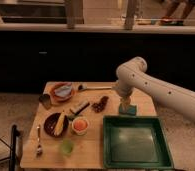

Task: Place grapes in tray

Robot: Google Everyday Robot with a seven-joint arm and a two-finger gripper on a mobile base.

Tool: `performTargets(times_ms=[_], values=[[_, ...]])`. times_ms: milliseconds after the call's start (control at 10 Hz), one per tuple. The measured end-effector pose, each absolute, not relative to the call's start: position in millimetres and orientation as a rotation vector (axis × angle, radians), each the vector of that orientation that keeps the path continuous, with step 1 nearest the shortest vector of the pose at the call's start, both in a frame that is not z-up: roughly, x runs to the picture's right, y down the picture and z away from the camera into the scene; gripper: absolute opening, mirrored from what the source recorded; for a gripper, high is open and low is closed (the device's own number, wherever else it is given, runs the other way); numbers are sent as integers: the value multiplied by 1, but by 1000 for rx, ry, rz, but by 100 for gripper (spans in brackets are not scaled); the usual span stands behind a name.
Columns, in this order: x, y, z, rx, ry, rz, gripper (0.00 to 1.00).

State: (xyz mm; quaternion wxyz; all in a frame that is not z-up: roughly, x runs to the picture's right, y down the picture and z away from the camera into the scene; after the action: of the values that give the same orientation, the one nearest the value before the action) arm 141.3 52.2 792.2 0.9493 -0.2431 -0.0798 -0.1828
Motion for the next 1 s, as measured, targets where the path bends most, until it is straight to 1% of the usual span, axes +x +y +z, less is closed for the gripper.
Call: performTargets(times_ms=[200, 400, 1000], values=[[125, 33, 797, -468, -172, -424, 80], [113, 24, 802, -434, -205, -447, 80], [98, 26, 826, -366, -335, -427, 80]])
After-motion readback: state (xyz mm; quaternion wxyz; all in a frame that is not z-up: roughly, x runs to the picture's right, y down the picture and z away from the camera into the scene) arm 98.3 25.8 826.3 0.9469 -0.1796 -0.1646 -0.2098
